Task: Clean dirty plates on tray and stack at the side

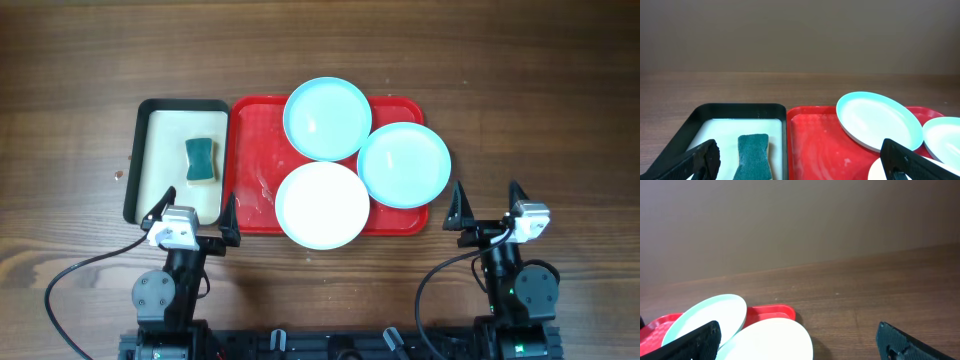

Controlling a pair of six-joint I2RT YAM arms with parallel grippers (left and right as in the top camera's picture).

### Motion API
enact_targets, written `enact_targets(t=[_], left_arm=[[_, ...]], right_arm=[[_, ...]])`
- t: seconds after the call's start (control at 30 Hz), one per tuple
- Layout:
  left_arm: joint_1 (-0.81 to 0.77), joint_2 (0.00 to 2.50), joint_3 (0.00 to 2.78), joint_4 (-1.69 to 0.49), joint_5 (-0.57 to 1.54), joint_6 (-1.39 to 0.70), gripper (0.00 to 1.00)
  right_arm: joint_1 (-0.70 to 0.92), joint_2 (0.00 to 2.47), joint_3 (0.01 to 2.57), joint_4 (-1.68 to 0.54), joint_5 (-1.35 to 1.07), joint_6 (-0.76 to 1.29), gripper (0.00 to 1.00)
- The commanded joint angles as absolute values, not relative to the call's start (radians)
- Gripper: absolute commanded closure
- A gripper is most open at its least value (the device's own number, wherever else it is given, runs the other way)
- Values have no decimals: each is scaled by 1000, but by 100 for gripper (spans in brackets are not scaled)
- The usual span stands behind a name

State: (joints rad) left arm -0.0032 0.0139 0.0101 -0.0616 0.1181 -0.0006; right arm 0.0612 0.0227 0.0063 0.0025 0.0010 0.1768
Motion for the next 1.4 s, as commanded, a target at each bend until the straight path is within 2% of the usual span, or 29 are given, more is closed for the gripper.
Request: enact_targets(t=[0.0,1.23,1.37], left_arm=[[2,10,6,-65,134,15,0],[2,10,6,-64,134,15,0],[2,10,6,-64,132,16,0]], right_arm=[[65,29,5,6,-7,159,0],[74,29,5,31,-7,165,0],[74,31,5,5,-24,292,0]])
